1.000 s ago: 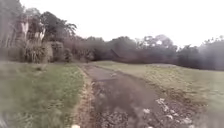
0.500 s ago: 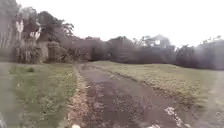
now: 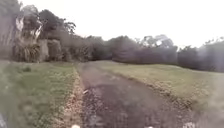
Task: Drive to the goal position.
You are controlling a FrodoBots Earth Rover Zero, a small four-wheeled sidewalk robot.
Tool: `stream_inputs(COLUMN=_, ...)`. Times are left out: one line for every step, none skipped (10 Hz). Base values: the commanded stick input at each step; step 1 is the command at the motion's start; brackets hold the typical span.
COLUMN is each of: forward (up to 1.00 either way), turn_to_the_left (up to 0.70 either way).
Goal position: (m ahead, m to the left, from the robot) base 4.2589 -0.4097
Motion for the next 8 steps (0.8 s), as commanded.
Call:
stream_inputs(forward=0.7, turn_to_the_left=0.35)
stream_inputs(forward=0.7, turn_to_the_left=0.35)
stream_inputs(forward=0.7, turn_to_the_left=0.31)
stream_inputs(forward=0.7, turn_to_the_left=0.26)
stream_inputs(forward=0.7, turn_to_the_left=0.0)
stream_inputs(forward=0.7, turn_to_the_left=0.0)
stream_inputs(forward=0.7, turn_to_the_left=0.0)
stream_inputs(forward=0.7, turn_to_the_left=0.0)
